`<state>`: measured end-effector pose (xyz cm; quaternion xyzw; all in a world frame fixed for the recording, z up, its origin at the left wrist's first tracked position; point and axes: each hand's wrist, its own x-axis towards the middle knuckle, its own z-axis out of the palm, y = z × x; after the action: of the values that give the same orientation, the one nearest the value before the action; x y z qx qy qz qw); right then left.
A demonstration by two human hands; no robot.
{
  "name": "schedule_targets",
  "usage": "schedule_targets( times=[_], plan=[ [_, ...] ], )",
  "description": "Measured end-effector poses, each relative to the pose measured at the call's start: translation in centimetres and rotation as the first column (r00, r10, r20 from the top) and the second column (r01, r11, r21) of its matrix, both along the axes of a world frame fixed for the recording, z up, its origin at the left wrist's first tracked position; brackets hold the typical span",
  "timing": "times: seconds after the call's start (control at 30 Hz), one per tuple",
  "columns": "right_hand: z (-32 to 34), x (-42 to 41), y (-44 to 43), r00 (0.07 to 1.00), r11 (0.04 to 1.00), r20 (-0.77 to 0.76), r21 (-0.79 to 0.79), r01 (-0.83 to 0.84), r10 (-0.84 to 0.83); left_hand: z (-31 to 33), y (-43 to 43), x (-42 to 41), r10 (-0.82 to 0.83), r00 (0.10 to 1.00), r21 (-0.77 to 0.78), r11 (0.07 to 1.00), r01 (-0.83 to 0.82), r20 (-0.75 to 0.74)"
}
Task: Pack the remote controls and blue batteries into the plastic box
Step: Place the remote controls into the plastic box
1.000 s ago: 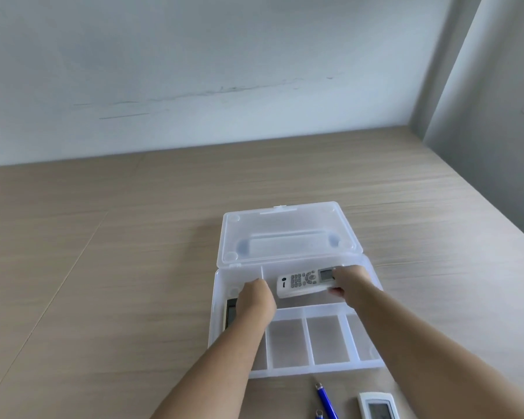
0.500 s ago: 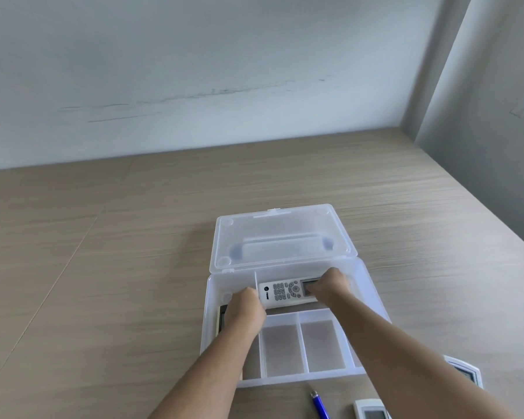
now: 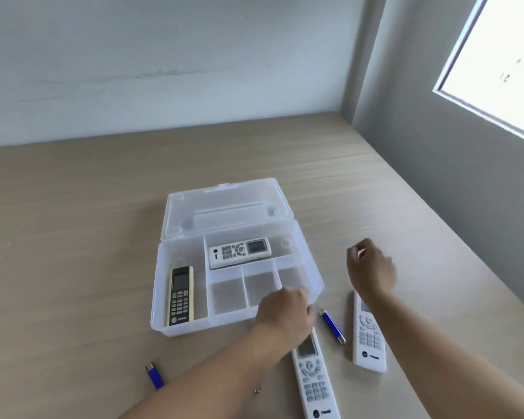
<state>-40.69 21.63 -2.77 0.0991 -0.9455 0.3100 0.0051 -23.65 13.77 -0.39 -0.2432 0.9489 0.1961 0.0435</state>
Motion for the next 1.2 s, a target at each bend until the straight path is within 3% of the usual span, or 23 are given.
schedule_targets(
  times=[0.1, 0.2, 0.33, 0.43, 0.6, 0.73, 0.93, 1.13, 1.2],
  plan=[
    [-2.0, 0.0, 4.2, 0.99, 0.976, 0.138, 0.217, -0.025, -0.006, -2.7, 2.7, 0.5, 0.068, 0.963, -0.01, 0.998, -0.068, 0.259],
    [-4.2, 0.9, 7.0, 0.964, 0.928, 0.265, 0.366, -0.068, -0.033, -5.0, 4.1, 0.8, 0.149, 0.924, -0.033, 0.989, -0.147, 0.353],
    [-5.7, 2.5, 7.7, 0.899, 0.943, 0.439, 0.298, -0.149, 0.003, -6.3, 5.3, 0.1, 0.148, 0.907, -0.022, 0.988, -0.151, 0.395],
    [-6.1, 2.8, 7.3, 0.9, 0.938, 0.435, 0.306, -0.166, 0.018, -6.8, 5.8, -0.1, 0.203, 0.885, 0.016, 0.973, -0.231, 0.419],
    [-4.9, 1.9, 7.5, 0.878, 0.995, 0.478, 0.098, -0.016, -0.033, -6.1, 5.3, 0.3, 0.271, 0.917, 0.187, 0.924, -0.333, 0.292],
    [-1.5, 0.0, 5.9, 0.907, 0.994, 0.42, -0.106, 0.04, 0.008, -2.8, 4.3, -0.4, 0.211, 0.964, 0.233, 0.941, -0.245, 0.16],
    [5.2, -1.0, -0.4, 0.929, 0.833, 0.347, -0.546, 0.087, 0.13, 4.8, -2.4, -0.5, 0.298, 0.945, 0.34, 0.91, -0.238, -0.136],
    [6.4, 0.2, -7.6, 0.881, 0.846, 0.321, -0.511, -0.149, 0.349, 7.6, -12.3, 2.3, 0.428, 0.869, 0.36, 0.873, -0.328, -0.246],
    [5.7, 0.7, -9.6, 0.862, 0.838, 0.348, -0.527, -0.145, 0.368, 7.8, -14.7, 2.8, 0.438, 0.859, 0.333, 0.878, -0.345, -0.265]
  ],
)
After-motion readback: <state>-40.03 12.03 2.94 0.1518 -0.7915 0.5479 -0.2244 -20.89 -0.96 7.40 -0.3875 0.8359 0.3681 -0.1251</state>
